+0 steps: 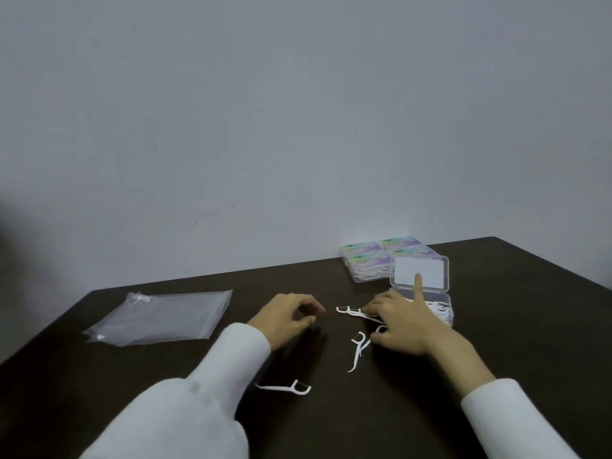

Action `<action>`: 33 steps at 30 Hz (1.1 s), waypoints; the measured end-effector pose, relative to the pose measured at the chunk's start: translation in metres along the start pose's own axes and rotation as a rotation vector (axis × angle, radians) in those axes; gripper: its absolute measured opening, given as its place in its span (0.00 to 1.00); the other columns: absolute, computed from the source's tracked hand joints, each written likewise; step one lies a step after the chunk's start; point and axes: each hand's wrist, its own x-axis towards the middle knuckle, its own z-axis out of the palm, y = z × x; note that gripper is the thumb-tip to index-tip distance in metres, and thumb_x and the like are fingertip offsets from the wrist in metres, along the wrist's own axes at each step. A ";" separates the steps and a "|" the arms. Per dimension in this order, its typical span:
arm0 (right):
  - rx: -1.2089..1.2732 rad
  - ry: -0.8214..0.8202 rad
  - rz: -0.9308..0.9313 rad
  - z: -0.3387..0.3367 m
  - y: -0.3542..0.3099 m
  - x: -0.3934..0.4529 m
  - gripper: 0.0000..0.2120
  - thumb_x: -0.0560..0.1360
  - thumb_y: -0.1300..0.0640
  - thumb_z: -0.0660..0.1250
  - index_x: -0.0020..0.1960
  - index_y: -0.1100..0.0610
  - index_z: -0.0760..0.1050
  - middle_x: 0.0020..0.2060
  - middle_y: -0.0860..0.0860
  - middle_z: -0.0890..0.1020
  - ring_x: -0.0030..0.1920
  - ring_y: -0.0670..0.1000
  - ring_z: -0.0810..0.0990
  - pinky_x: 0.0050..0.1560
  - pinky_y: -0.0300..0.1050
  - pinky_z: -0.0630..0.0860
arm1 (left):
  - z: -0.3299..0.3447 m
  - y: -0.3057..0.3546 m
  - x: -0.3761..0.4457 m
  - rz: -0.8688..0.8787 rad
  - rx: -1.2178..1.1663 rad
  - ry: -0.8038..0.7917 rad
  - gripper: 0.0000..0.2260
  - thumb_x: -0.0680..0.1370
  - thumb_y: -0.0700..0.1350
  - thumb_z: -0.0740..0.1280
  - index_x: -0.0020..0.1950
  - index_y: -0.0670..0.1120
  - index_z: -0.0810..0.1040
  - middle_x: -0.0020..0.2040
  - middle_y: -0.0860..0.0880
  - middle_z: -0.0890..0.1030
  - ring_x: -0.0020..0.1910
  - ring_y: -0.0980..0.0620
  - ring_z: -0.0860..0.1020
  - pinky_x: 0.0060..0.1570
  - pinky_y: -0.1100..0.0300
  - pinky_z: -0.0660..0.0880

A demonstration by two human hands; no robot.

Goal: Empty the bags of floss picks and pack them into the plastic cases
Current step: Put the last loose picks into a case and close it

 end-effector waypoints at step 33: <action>-0.344 0.016 0.095 0.000 -0.048 -0.003 0.13 0.81 0.55 0.53 0.58 0.57 0.72 0.56 0.53 0.78 0.67 0.55 0.66 0.62 0.75 0.33 | 0.005 0.022 -0.038 -0.258 -0.316 0.042 0.06 0.72 0.42 0.73 0.37 0.48 0.78 0.34 0.52 0.80 0.35 0.60 0.78 0.41 0.67 0.77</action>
